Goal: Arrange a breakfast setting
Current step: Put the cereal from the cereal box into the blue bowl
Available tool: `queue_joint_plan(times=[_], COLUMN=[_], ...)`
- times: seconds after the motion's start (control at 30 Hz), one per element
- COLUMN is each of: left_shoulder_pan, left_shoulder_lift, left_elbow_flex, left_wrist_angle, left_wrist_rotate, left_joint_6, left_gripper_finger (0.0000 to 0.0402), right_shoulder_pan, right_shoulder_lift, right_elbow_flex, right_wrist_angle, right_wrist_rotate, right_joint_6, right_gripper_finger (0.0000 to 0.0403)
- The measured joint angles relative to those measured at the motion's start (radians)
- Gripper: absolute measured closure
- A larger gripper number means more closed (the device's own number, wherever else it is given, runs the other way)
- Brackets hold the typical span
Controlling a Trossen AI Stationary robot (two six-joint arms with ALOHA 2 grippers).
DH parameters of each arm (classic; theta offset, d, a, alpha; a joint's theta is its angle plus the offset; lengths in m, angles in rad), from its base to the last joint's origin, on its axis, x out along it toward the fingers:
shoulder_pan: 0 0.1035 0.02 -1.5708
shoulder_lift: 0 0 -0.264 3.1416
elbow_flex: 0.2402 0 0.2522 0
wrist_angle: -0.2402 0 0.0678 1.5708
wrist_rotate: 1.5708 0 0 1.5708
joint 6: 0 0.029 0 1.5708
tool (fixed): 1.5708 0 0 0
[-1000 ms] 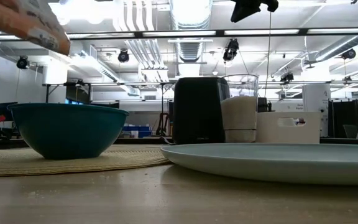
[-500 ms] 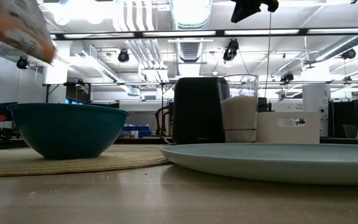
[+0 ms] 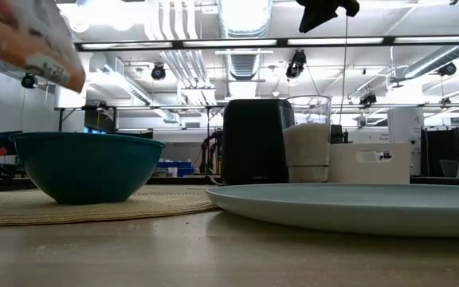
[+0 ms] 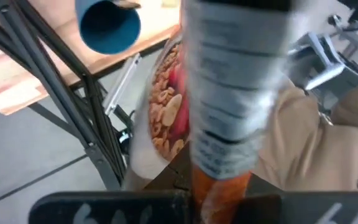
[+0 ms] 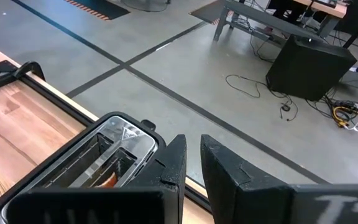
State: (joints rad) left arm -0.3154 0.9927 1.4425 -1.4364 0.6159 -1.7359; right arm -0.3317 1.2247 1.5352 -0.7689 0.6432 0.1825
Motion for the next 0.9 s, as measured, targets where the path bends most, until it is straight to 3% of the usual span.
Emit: queue_joint_plan(times=[0.3, 0.9], left_shoulder_pan=[0.006, 0.055], left_shoulder_lift=[0.012, 0.014], left_elbow_flex=[0.000, 0.001], left_wrist_angle=[-0.012, 0.018], left_wrist_rotate=[0.080, 0.080], left_joint_6=[0.056, 0.017], left_gripper_finger=[0.0401, 0.0401], right_shoulder_pan=[0.000, 0.000], right_shoulder_lift=[0.000, 0.000], right_elbow_flex=[0.000, 0.000], right_wrist_angle=[-0.006, -0.012], right_wrist_rotate=[0.000, -0.023], right_joint_6=[0.026, 0.019], right_gripper_finger=[0.0364, 0.0364])
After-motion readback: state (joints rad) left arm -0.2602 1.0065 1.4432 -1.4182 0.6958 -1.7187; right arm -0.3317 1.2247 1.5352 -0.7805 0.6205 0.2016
